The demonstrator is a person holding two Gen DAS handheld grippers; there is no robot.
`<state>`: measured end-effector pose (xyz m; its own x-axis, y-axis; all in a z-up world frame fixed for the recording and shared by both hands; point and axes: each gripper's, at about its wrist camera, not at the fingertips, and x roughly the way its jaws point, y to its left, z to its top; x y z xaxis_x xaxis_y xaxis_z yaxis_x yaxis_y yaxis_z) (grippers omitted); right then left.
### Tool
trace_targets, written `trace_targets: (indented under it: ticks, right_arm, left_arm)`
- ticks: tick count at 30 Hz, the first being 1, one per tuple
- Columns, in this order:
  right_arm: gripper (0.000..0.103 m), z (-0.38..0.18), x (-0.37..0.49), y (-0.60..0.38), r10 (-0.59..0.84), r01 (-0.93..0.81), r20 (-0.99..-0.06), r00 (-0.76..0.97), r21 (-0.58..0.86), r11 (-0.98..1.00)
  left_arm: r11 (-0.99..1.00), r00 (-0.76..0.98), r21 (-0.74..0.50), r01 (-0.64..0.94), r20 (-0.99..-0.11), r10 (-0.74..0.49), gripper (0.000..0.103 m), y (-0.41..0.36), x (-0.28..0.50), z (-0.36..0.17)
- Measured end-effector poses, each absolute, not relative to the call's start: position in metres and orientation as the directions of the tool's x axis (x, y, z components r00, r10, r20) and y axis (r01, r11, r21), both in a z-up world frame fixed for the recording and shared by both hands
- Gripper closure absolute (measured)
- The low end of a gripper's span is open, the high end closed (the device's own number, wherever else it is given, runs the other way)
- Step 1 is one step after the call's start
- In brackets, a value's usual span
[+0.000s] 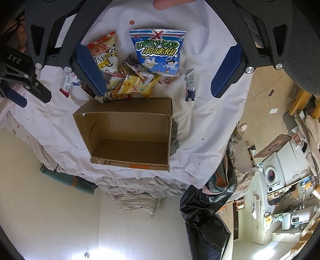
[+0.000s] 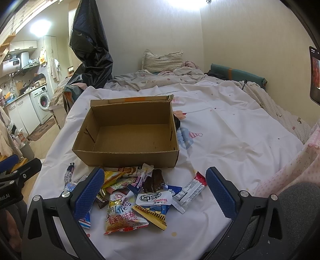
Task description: Organize snacks
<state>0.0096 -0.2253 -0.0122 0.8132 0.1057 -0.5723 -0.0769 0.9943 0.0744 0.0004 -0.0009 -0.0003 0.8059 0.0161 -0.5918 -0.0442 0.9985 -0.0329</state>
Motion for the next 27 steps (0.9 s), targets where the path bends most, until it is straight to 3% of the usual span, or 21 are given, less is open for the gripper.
trace_targets:
  ticks: [27]
  right_arm:
    - [0.000, -0.0106, 0.0081, -0.2237, 0.104, -0.075, -0.574, 0.812, 0.073, 0.994]
  left_arm:
    - [0.999, 0.808, -0.032, -0.043, -0.589, 0.016, 0.000, -0.0005, 0.0000, 0.0012]
